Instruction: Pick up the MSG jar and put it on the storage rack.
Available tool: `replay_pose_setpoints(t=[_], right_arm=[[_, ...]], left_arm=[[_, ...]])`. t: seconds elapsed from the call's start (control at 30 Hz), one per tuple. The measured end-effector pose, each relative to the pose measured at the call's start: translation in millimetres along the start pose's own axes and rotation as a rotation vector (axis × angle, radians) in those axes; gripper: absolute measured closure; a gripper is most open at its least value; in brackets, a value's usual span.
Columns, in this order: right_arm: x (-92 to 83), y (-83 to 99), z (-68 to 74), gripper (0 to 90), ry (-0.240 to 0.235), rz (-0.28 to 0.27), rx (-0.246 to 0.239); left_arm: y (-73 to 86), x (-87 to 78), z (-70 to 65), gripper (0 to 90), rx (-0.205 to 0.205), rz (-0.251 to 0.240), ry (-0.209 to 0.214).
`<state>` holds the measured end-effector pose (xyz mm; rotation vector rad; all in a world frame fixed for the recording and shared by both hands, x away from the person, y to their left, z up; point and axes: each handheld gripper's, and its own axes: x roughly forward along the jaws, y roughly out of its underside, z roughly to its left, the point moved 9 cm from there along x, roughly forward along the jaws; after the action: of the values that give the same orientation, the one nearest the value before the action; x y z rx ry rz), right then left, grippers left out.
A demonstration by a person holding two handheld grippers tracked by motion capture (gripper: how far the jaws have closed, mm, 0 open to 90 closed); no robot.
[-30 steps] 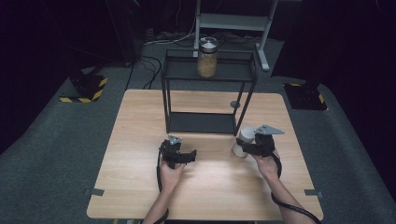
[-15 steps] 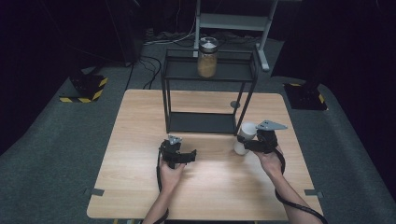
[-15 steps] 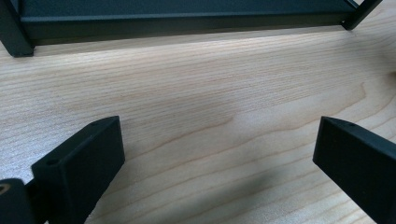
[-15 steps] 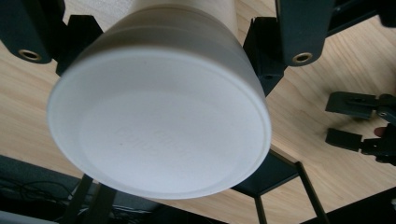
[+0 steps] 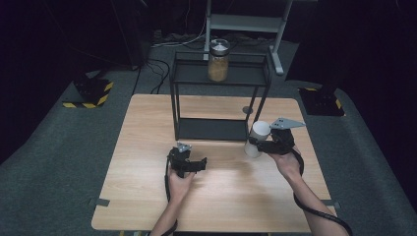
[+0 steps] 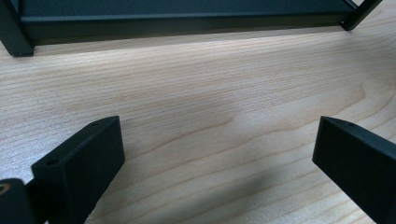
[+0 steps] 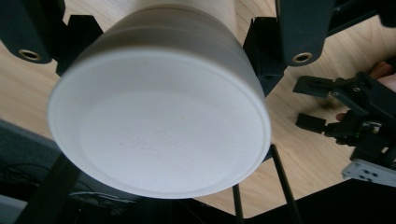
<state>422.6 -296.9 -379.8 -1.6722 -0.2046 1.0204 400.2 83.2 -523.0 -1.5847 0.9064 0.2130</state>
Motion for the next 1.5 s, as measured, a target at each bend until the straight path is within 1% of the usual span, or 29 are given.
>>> replay_pose_setpoints(t=[0.17, 0.2, 0.23, 0.4, 0.5, 0.53, 0.57, 0.7, 0.73, 0.77, 0.87, 0.9, 0.97, 1.27, 1.47, 1.5], right_arm=[[-8.8, -17.2, 1.2, 34.5, -0.027, -0.006, -0.015], [-8.8, -17.2, 1.2, 34.5, -0.027, -0.006, -0.015], [-12.4, -24.7, 1.5, 34.5, -0.037, -0.009, -0.021], [-19.1, -39.6, 1.5, 34.5, -0.055, -0.018, -0.029], [-23.5, -49.3, 2.9, 34.5, -0.056, -0.020, -0.046], [-23.5, -49.3, 2.9, 34.5, -0.056, -0.020, -0.046], [-26.9, -57.3, 3.9, 34.5, -0.058, -0.020, -0.058], [-33.5, -71.4, 4.1, 34.5, -0.073, -0.024, -0.069], [-33.5, -71.4, 4.1, 34.5, -0.073, -0.024, -0.069], [-36.2, -77.5, 4.3, 34.5, -0.076, -0.026, -0.075], [-40.6, -87.4, 4.2, 34.5, -0.080, -0.031, -0.082], [-40.6, -87.4, 4.2, 34.5, -0.080, -0.031, -0.082], [-43.7, -94.6, 3.6, 34.5, -0.089, -0.037, -0.083], [-50.2, -110.4, 0.6, 34.5, -0.103, -0.052, -0.076], [-53.7, -119.5, -0.9, 34.6, -0.101, -0.058, -0.077], [-55.2, -123.6, -1.5, 34.5, -0.100, -0.060, -0.080]], left_arm=[[0.0, 0.0, 0.1, 2.3, -0.001, 0.000, 0.001], [0.0, 0.0, 0.1, 2.2, -0.001, 0.000, 0.001], [0.1, 0.0, 0.1, 2.3, -0.002, -0.001, 0.001], [0.2, -0.1, 0.3, 2.3, -0.003, -0.001, 0.002], [0.2, -0.1, 0.3, 2.3, -0.004, -0.002, 0.002], [0.2, -0.1, 0.3, 2.3, -0.004, -0.002, 0.002], [0.2, -0.1, 0.3, 2.3, -0.004, -0.002, 0.002], [0.3, -0.1, 0.3, 2.4, -0.007, -0.002, 0.003], [0.3, -0.1, 0.3, 2.4, -0.007, -0.002, 0.003], [0.3, -0.2, 0.3, 2.4, -0.008, -0.002, 0.003], [0.3, -0.2, 0.6, 2.4, -0.007, -0.002, 0.004], [0.3, -0.2, 0.6, 2.4, -0.007, -0.002, 0.004], [0.3, -0.2, 0.6, 2.4, -0.008, -0.003, 0.004], [0.4, -0.3, 0.7, 2.5, -0.008, -0.003, 0.005], [0.4, -0.3, 0.8, 2.5, -0.008, -0.004, 0.004], [0.3, -0.3, 0.9, 2.5, -0.008, -0.004, 0.004]])
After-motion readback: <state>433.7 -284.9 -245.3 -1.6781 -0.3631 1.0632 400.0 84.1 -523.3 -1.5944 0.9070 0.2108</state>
